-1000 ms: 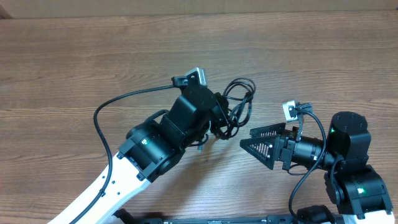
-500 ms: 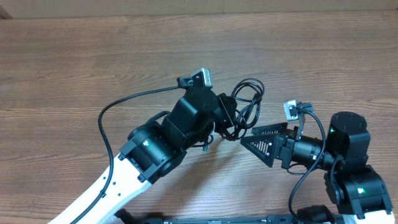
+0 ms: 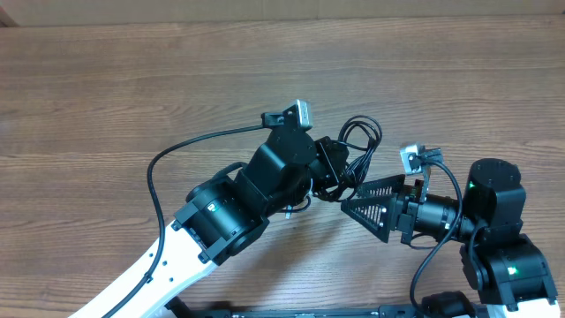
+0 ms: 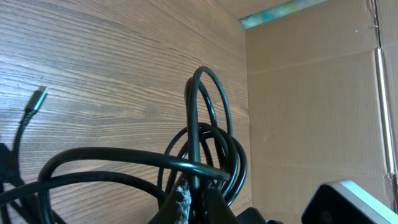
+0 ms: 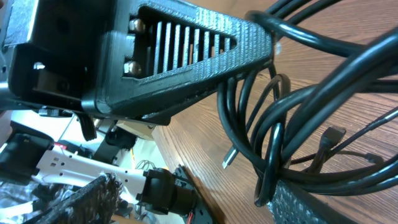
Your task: Untangle cables
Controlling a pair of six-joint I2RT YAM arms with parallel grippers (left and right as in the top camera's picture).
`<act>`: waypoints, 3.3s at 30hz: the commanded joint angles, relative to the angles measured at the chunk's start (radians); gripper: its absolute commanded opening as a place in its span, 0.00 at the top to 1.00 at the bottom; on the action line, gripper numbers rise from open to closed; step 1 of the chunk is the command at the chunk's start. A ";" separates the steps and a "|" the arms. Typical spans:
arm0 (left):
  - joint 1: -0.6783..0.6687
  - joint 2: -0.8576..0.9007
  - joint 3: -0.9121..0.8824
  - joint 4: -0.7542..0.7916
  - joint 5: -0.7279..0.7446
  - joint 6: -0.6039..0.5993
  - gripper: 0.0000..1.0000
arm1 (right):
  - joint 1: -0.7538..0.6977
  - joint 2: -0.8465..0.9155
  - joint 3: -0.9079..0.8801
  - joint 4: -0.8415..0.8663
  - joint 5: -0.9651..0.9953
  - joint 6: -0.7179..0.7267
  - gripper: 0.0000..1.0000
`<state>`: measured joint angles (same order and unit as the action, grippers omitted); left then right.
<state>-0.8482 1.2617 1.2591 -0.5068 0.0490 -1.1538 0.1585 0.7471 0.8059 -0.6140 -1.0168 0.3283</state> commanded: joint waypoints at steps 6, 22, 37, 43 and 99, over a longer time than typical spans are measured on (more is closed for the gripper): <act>-0.018 -0.005 0.014 0.015 0.023 -0.021 0.96 | -0.001 -0.005 0.025 0.013 -0.071 -0.055 0.30; -0.062 -0.005 0.014 0.043 0.022 -0.005 0.96 | -0.001 -0.004 0.025 0.077 -0.106 -0.076 0.69; -0.037 -0.007 0.014 0.043 0.023 0.006 0.96 | -0.001 -0.004 0.025 0.061 -0.063 -0.075 0.71; -0.031 -0.016 0.014 0.044 0.023 0.006 0.96 | -0.001 -0.002 0.025 -0.019 0.030 -0.075 0.30; 0.196 -0.015 0.014 -0.178 -0.090 -0.040 0.96 | -0.001 -0.053 0.025 0.032 -0.553 -0.699 0.96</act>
<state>-0.6849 1.2602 1.2591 -0.6853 0.0467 -1.1809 0.1574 0.7105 0.8116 -0.5846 -1.4578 -0.3389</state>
